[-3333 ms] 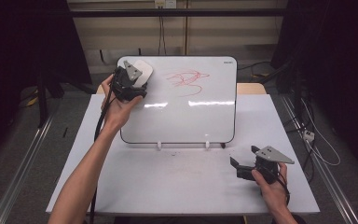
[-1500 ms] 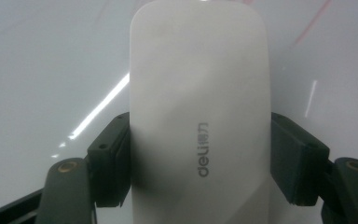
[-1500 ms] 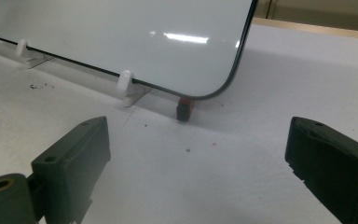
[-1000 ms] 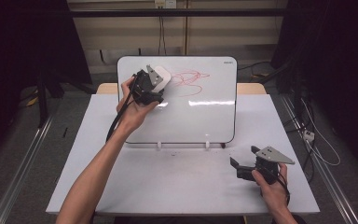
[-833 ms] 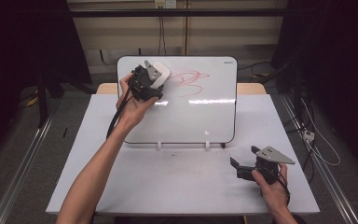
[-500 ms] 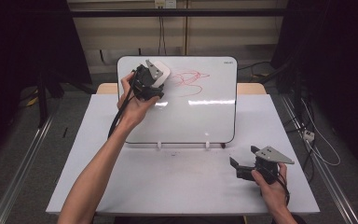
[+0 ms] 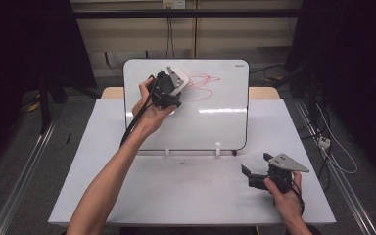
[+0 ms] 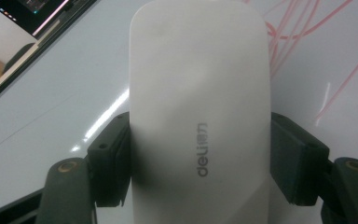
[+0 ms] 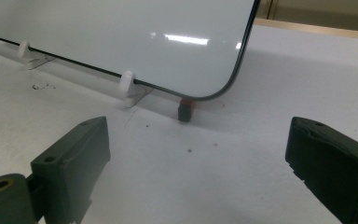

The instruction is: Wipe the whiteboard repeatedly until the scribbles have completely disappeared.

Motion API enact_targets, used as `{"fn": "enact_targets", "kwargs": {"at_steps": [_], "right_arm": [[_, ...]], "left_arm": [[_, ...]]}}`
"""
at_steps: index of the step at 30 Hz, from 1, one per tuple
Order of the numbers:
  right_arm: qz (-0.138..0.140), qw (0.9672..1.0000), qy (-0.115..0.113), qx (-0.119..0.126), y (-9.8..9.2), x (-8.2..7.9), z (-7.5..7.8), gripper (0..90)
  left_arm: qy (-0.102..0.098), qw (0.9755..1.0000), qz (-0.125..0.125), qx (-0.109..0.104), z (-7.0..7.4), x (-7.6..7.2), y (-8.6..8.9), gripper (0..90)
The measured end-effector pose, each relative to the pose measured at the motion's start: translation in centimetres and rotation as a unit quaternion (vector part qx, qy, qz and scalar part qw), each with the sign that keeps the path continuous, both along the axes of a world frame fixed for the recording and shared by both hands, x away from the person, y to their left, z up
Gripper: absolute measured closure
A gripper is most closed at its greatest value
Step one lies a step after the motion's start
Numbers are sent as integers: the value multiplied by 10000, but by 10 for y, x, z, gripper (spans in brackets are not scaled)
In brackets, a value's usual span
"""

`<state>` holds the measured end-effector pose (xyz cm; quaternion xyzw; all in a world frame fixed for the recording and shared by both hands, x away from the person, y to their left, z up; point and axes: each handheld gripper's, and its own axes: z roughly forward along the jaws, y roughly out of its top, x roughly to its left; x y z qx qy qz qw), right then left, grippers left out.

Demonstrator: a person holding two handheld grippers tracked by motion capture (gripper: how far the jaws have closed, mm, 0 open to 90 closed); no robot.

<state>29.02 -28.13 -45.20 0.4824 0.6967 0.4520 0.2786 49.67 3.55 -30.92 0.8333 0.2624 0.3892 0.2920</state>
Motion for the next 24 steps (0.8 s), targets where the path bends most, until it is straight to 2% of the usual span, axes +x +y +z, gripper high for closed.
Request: {"fn": "enact_targets", "kwargs": {"at_steps": [8, 12, 14, 16, 18, 20, 23, 24], "right_arm": [[33, 10000, -3, -22, 2, 1, 0, 65], [13, 10000, 9, -17, 2, 0, 0, 65], [8, 10000, 14, 1, 1, 0, 1, 65], [13, 10000, 5, 6, 1, -1, 1, 65], [28, 10000, -9, 2, 1, -1, 1, 65], [29, 10000, -11, 5, 1, -1, 1, 65], [35, 10000, -11, 3, 1, -1, 1, 65], [42, 10000, -13, 4, 1, -1, 1, 65]], "left_arm": [[-16, 9998, -152, 162, -10, -10, -20, 312], [5, 9990, -336, 280, -17, -17, -32, 312], [-16, 9983, -420, 405, -22, -21, -39, 312], [-24, 9982, -445, 396, -25, -25, -44, 312], [-38, 9976, -489, 488, -28, -28, -48, 312], [-52, 9972, -565, 490, -33, -33, -53, 312], [-28, 9954, -751, 601, -43, -42, -57, 312], [-99, 9941, -788, 741, -47, -46, -59, 312]]}}
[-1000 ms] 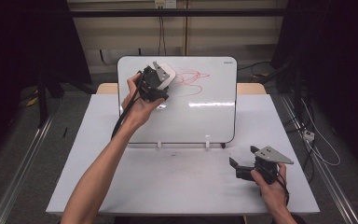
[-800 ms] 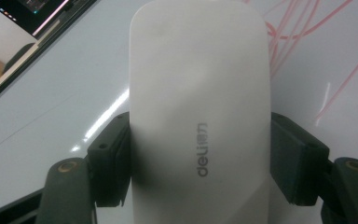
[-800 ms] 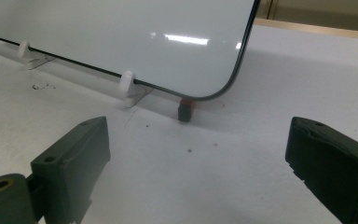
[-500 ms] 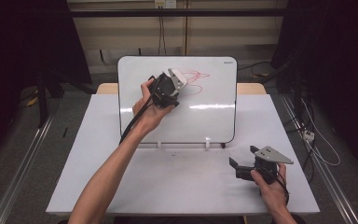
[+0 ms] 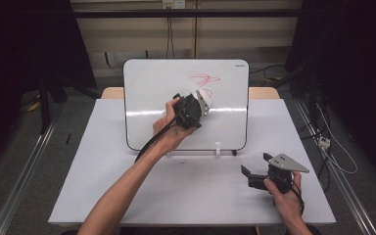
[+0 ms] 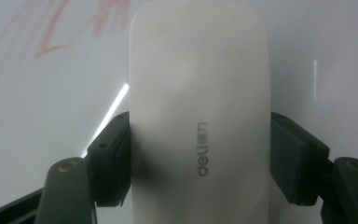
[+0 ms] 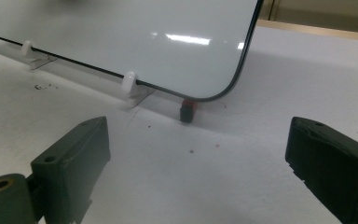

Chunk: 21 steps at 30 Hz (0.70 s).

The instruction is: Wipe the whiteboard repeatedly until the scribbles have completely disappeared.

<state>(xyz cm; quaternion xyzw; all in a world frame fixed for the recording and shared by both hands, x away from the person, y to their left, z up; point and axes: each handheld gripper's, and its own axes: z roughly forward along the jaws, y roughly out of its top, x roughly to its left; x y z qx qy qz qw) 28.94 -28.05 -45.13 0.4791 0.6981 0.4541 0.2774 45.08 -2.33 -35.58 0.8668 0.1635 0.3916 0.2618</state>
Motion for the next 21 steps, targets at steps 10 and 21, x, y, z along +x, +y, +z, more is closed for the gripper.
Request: {"fn": "enact_targets", "kwargs": {"at_steps": [10, 21], "right_arm": [[-22, 10000, -3, 4, -1, 0, 0, 65], [-21, 10000, -7, 22, -2, -1, 0, 65]], "left_arm": [[108, 9998, -60, -182, 4, 4, 6, 313], [106, 9980, 292, -553, 39, 36, 31, 312]]}}
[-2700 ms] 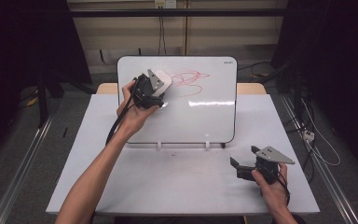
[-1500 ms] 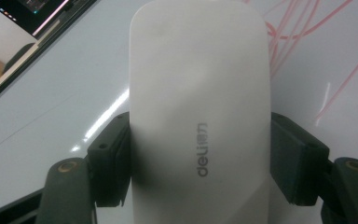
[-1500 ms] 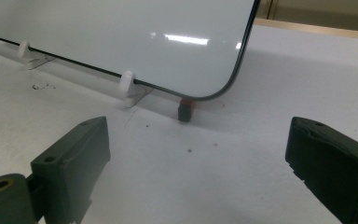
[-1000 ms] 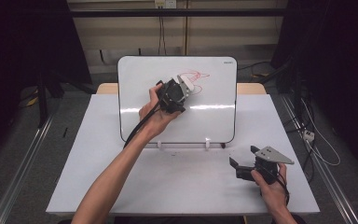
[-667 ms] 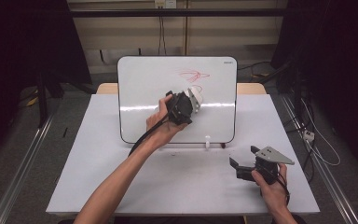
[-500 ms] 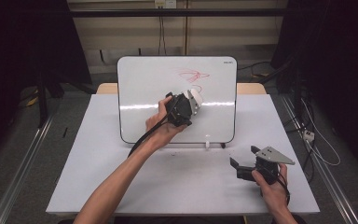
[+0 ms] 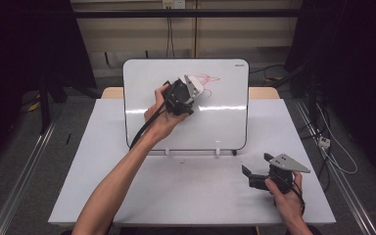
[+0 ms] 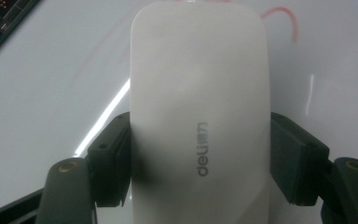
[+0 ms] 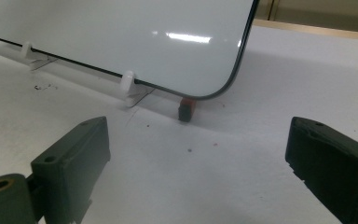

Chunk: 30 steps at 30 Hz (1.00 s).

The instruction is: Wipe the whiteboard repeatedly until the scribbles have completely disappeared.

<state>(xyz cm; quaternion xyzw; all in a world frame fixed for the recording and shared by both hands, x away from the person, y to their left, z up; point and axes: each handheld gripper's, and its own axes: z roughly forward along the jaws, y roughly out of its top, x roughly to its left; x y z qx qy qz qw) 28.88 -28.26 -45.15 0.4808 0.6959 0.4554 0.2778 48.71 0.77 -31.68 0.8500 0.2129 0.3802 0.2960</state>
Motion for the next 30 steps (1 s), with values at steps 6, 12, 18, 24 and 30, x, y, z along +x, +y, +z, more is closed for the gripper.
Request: {"fn": "enact_targets", "kwargs": {"at_steps": [6, 12, 18, 24, 30], "right_arm": [[-6, 10000, 13, 13, -1, 0, 0, 65], [-20, 10000, 37, 11, 0, 0, 0, 65], [-6, 10000, 35, 18, 1, 0, 0, 65], [0, 10000, 33, 18, 1, 0, 0, 65], [1, 10000, 34, 26, 0, 1, 0, 65]], "left_arm": [[64, 9993, 234, -283, 16, 14, 15, 312], [106, 9980, 467, -414, 23, 22, 14, 312], [75, 9977, 532, -406, 25, 22, 9, 312], [67, 9975, 531, -464, 25, 24, 4, 312], [-30, 9973, 517, -528, 23, 23, 1, 311]]}}
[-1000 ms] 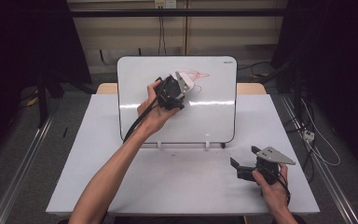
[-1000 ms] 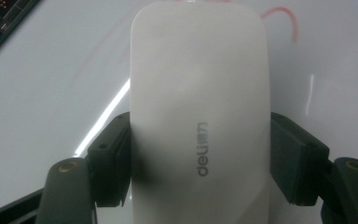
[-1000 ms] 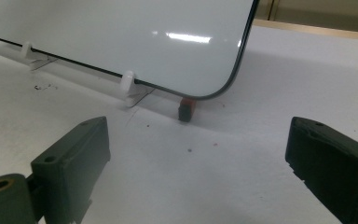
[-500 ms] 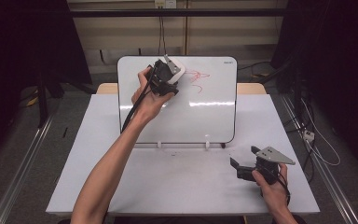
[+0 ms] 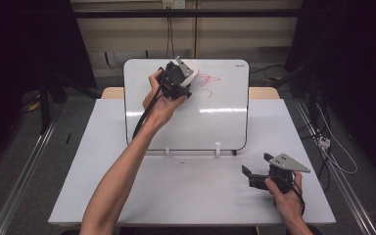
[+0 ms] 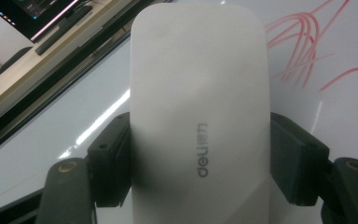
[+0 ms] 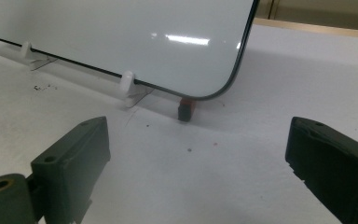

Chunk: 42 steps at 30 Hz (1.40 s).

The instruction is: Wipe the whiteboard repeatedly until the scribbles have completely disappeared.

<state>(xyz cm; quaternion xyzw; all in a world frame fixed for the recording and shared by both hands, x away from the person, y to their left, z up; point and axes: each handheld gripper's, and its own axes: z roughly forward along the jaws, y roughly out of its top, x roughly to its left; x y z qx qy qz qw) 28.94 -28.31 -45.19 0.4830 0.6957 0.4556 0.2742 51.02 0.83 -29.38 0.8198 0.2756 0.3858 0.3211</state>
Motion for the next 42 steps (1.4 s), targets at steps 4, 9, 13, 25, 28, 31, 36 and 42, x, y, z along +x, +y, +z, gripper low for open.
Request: {"fn": "enact_targets", "kwargs": {"at_steps": [4, 9, 13, 25, 28, 31, 36, 42], "right_arm": [[-6, 10000, 1, -5, 0, 0, 0, 65], [-4, 10000, 0, 7, -1, 0, 0, 65], [-2, 10000, -2, 17, -1, 0, 0, 65], [-16, 10000, 5, -1, 0, 0, 0, 65], [-17, 10000, 3, -2, 0, 0, 0, 65], [-8, 10000, 0, 10, -1, 0, 0, 65], [-8, 10000, -23, 11, -1, -1, 0, 65], [-4, 10000, -12, 7, 0, -1, 0, 65]], "left_arm": [[-71, 9999, -87, -59, -1, 0, -3, 312], [-268, 9995, -160, -53, -4, -2, -6, 311], [-470, 9984, -265, -169, -10, -1, -5, 312], [-808, 9953, -362, -401, -19, -5, -7, 312], [-857, 9947, -418, -380, -21, -7, -13, 312], [-879, 9942, -495, -370, -24, -10, -21, 311], [-839, 9939, -700, -165, -31, -18, -37, 312], [-811, 9928, -885, -31, -43, -29, -53, 312]]}}
